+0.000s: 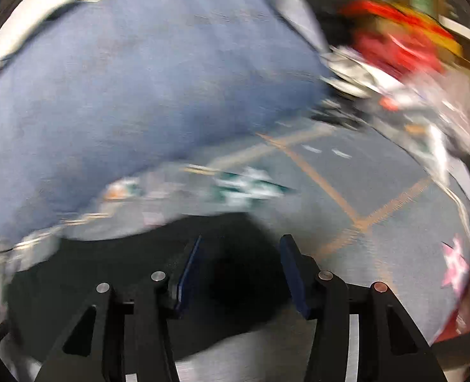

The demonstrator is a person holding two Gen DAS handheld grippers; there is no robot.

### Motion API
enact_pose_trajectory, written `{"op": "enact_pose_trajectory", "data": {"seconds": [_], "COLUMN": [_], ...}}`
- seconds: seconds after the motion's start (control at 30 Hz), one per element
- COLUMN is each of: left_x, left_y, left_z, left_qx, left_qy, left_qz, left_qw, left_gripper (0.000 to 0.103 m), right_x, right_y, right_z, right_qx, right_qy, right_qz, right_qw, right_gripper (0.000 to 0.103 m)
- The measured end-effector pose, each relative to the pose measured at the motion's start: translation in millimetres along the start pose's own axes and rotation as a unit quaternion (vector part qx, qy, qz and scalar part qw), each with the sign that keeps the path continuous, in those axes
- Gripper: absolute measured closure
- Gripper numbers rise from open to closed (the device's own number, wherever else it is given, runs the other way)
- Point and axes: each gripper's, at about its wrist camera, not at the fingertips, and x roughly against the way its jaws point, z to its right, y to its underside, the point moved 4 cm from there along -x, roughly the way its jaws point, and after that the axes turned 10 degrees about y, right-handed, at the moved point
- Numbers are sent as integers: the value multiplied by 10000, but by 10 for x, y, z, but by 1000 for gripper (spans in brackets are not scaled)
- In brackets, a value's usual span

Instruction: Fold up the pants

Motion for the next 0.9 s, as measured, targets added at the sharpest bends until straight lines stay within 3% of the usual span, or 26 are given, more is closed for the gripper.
{"op": "enact_pose_trajectory", "data": {"seconds": [0.07, 0.17, 0.3, 0.43, 0.53, 0.7, 0.83, 0.9], "left_x": [-38, -107, -69, -21, 55, 218, 343, 351], "left_y": [35, 124, 161, 182, 148, 72, 54, 36], "left_z": [-1, 8, -91, -293, -350, -486, -635, -677], "left_qx": [50, -35, -3, 262, 337, 610, 810, 879], "left_qy": [115, 277, 428, 361, 283, 297, 245, 225], "left_qz": [-10, -76, 6, -10, 103, 357, 563, 627], "left_qw": [9999, 9996, 9991, 9990, 9990, 9971, 9948, 9939], "left_gripper": [66, 66, 66, 66, 66, 66, 66, 66], "right_x": [69, 70, 60, 86, -45, -280, -329, -307], "right_y": [59, 312, 760, 1018, 1230, 1446, 1489, 1493], "right_z": [-517, -1472, -2729, -3777, -4216, -4362, -4335, -4290], "right_qx": [325, 971, 1963, 3128, 3706, 4375, 4504, 4564], "right_qy": [-740, -1766, -2472, -2094, -1647, -510, -292, -294], "right_qz": [-218, -874, -1785, -1782, -1950, -1758, -1598, -1469], "right_qw": [9965, 9756, 9319, 9091, 8930, 8804, 8779, 8771], "right_gripper": [51, 51, 51, 51, 51, 45, 46, 56]}}
